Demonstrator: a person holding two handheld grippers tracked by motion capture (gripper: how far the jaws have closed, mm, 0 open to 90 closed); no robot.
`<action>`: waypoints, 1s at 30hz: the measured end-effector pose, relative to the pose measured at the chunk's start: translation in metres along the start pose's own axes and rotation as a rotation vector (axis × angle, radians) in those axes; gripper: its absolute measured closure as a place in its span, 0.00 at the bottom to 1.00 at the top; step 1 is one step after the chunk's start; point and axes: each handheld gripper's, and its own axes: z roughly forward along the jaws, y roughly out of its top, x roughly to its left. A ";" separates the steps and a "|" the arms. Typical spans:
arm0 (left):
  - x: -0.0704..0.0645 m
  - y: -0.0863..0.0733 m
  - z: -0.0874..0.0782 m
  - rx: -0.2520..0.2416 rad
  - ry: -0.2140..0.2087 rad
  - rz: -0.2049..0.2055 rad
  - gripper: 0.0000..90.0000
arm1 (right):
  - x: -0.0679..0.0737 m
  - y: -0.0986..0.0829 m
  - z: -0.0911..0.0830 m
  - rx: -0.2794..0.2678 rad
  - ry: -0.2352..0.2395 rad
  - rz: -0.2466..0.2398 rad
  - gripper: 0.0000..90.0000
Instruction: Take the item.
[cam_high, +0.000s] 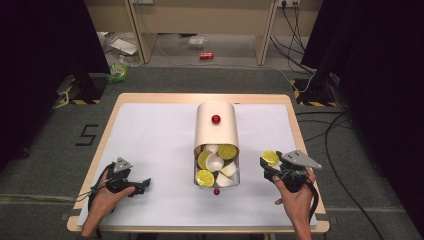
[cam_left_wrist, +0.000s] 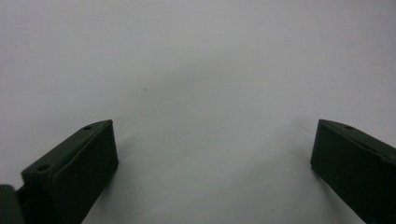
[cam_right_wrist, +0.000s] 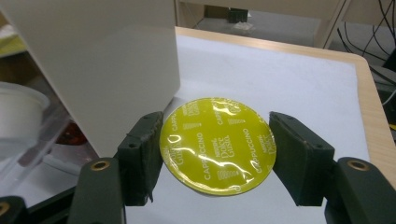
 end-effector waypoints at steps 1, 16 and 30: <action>0.000 0.000 0.000 0.001 0.000 0.001 0.00 | -0.001 -0.001 0.001 0.002 -0.004 0.002 0.42; 0.000 0.000 0.000 0.000 0.000 0.000 0.00 | -0.014 -0.017 0.012 0.036 -0.039 0.017 0.42; 0.000 0.000 0.000 0.000 0.000 -0.001 0.00 | -0.023 -0.032 0.022 0.071 -0.061 0.037 0.42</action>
